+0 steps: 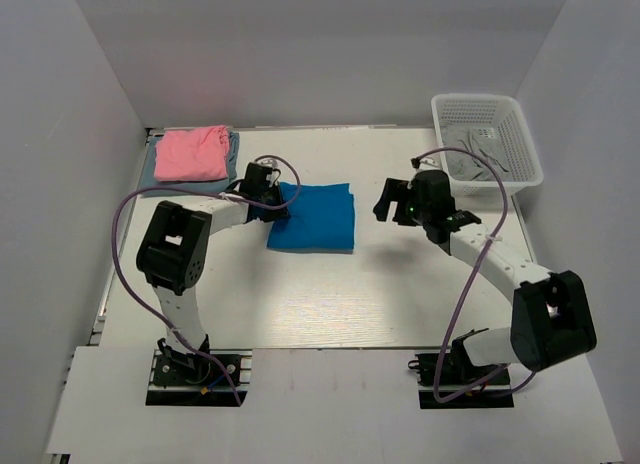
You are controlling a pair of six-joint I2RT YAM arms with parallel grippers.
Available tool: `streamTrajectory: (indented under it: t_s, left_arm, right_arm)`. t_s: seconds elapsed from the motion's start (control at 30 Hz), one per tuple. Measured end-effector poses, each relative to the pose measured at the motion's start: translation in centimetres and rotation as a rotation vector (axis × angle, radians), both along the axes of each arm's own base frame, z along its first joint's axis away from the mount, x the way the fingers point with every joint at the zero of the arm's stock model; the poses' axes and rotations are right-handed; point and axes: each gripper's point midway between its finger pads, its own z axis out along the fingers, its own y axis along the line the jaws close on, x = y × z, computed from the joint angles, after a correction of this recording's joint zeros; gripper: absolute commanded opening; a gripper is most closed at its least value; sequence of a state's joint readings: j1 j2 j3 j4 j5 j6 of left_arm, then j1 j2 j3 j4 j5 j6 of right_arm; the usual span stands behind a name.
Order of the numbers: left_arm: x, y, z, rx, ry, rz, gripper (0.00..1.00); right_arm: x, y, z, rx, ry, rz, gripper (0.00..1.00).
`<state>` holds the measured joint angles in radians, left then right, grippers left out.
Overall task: Fold and stack the t-shirts
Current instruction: Put the neatly folded tshirt into the corner of the board with the left arm
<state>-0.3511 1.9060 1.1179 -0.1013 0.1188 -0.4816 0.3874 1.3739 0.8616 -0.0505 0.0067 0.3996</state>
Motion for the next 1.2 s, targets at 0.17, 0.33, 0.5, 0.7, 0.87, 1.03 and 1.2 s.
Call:
streamTrajectory:
  t_s: [0.17, 0.33, 0.5, 0.7, 0.87, 1.03, 1.2]
  left_arm:
    - [0.3, 1.1, 0.7, 0.099, -0.014, 0.019, 0.00]
    - [2.1, 3.5, 4.7, 0.206, -0.102, 0.065, 0.00]
    - [3.9, 5.6, 11.1, 0.282, -0.275, 0.091, 0.00]
    - [4.8, 8.5, 15.2, 0.449, -0.407, 0.094, 0.00]
    - [6.8, 10.6, 18.1, 0.588, -0.485, 0.065, 0.00]
    - [9.4, 12.2, 20.8, 0.665, -0.553, 0.015, 0.00]
    - [11.4, 13.8, 21.7, 0.691, -0.568, -0.041, 0.00]
  right_arm:
    - [-0.7, -2.6, -0.5, -0.050, -0.020, -0.098, 0.90]
    - [-1.2, -4.1, -0.9, -0.082, -0.028, -0.154, 0.90]
    - [-0.7, -5.8, -0.3, -0.129, -0.064, -0.236, 0.90]
    - [-0.9, -7.3, 1.3, -0.147, -0.121, -0.301, 0.90]
    - [-1.2, -7.9, 2.4, -0.142, -0.159, -0.323, 0.90]
    - [-1.3, -8.2, 3.1, -0.137, -0.178, -0.335, 0.90]
    - [-1.3, -8.4, 3.1, -0.142, -0.176, -0.340, 0.90]
